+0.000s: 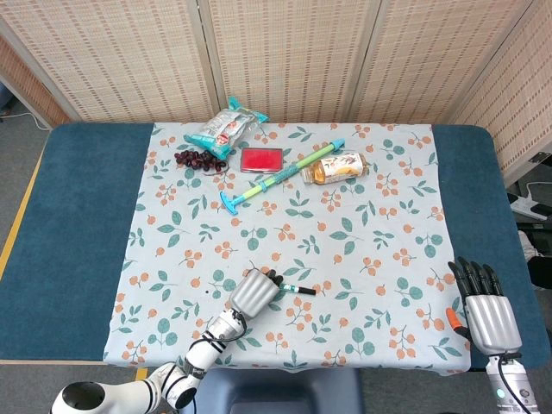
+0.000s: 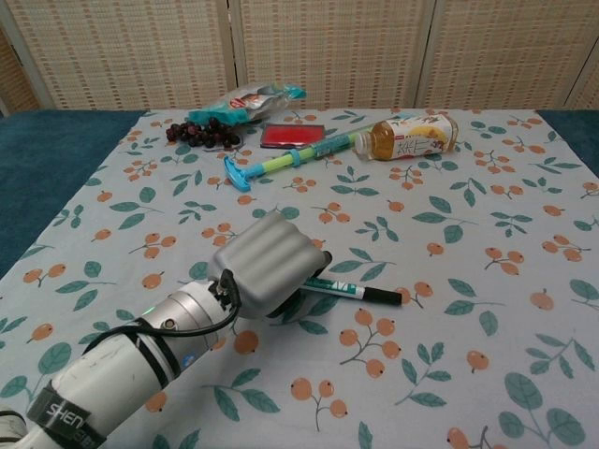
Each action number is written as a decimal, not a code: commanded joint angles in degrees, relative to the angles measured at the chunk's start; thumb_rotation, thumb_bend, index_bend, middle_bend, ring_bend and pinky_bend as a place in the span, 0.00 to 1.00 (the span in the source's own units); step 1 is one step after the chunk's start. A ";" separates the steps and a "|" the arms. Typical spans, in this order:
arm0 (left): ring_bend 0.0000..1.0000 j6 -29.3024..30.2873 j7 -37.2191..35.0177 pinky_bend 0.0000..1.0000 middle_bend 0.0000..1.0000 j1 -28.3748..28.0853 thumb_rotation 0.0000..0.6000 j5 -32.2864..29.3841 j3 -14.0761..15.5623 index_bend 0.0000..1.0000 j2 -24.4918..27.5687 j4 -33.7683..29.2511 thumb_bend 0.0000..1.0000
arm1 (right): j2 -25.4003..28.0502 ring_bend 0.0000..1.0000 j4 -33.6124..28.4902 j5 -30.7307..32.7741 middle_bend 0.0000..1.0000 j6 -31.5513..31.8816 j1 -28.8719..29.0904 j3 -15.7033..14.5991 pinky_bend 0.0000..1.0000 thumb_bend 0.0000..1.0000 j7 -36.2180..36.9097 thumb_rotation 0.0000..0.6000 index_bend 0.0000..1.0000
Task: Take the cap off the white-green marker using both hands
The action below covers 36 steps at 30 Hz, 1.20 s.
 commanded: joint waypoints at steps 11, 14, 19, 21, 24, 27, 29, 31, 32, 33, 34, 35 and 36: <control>0.97 6.59 -3.62 1.00 0.99 1.51 1.00 2.10 1.24 0.87 1.01 -2.16 0.52 | -4.60 0.00 -1.34 -2.60 0.00 -2.92 2.71 -0.48 0.00 0.26 -1.17 1.00 0.00; 0.97 7.08 -1.94 1.00 1.00 2.36 1.00 1.42 1.12 0.88 2.35 -5.00 0.52 | -7.80 0.00 -2.64 -4.43 0.00 -4.38 4.76 -0.16 0.00 0.26 -4.01 1.00 0.00; 0.97 7.74 3.28 1.00 1.00 3.90 1.00 -0.08 0.72 0.88 5.31 -10.86 0.52 | -14.75 0.00 -3.63 -6.98 0.00 -6.94 8.66 1.24 0.00 0.26 -9.15 1.00 0.10; 0.97 7.89 5.73 1.00 1.00 4.41 1.00 -0.53 0.75 0.88 6.58 -13.46 0.52 | -18.30 0.00 -2.99 -6.40 0.00 -8.29 10.25 2.44 0.00 0.26 -10.98 1.00 0.15; 0.97 8.33 8.54 1.00 1.00 5.05 1.00 -0.93 0.79 0.88 8.20 -16.72 0.52 | -23.00 0.00 -2.03 -4.36 0.00 -10.59 12.39 4.16 0.00 0.26 -13.56 1.00 0.21; 0.97 8.79 10.93 1.00 1.00 5.51 1.00 -1.11 0.81 0.88 9.71 -19.45 0.52 | -27.70 0.00 0.29 -3.94 0.00 -11.13 14.17 5.34 0.00 0.26 -15.97 1.00 0.25; 0.97 9.03 12.28 1.00 1.00 5.84 1.00 -1.34 0.81 0.88 10.60 -21.12 0.53 | -30.63 0.00 1.88 -3.75 0.00 -11.20 15.13 5.82 0.00 0.26 -16.83 1.00 0.28; 0.97 9.26 13.12 1.00 1.00 6.07 1.00 -1.40 0.86 0.88 11.19 -22.22 0.52 | -32.74 0.00 3.08 -3.30 0.01 -11.35 15.80 6.17 0.00 0.26 -17.27 1.00 0.30; 0.97 9.31 13.41 1.00 1.00 6.17 1.00 -1.46 0.92 0.88 11.46 -22.74 0.52 | -33.66 0.00 3.67 -3.23 0.01 -11.35 16.14 6.32 0.00 0.26 -17.56 1.00 0.31; 0.97 9.36 13.72 1.00 1.00 6.30 1.00 -1.49 1.02 0.88 11.82 -23.40 0.52 | -34.72 0.00 4.39 -3.21 0.01 -11.33 16.58 6.47 0.00 0.26 -17.85 1.00 0.31; 0.97 9.45 13.90 1.00 1.00 6.40 1.00 -1.45 1.12 0.88 12.09 -23.83 0.52 | -35.42 0.00 4.80 -3.13 0.01 -11.34 16.85 6.53 0.00 0.26 -18.05 1.00 0.31; 0.97 9.55 14.06 1.00 1.00 6.49 1.00 -1.37 1.22 0.88 12.34 -24.24 0.52 | -36.04 0.00 5.15 -3.07 0.01 -11.33 17.10 6.58 0.00 0.26 -18.28 1.00 0.32; 0.97 9.63 14.28 1.00 1.00 6.57 1.00 -1.31 1.31 0.88 12.62 -24.79 0.52 | -36.75 0.00 5.56 -3.02 0.01 -11.23 17.38 6.64 0.00 0.26 -18.57 1.00 0.32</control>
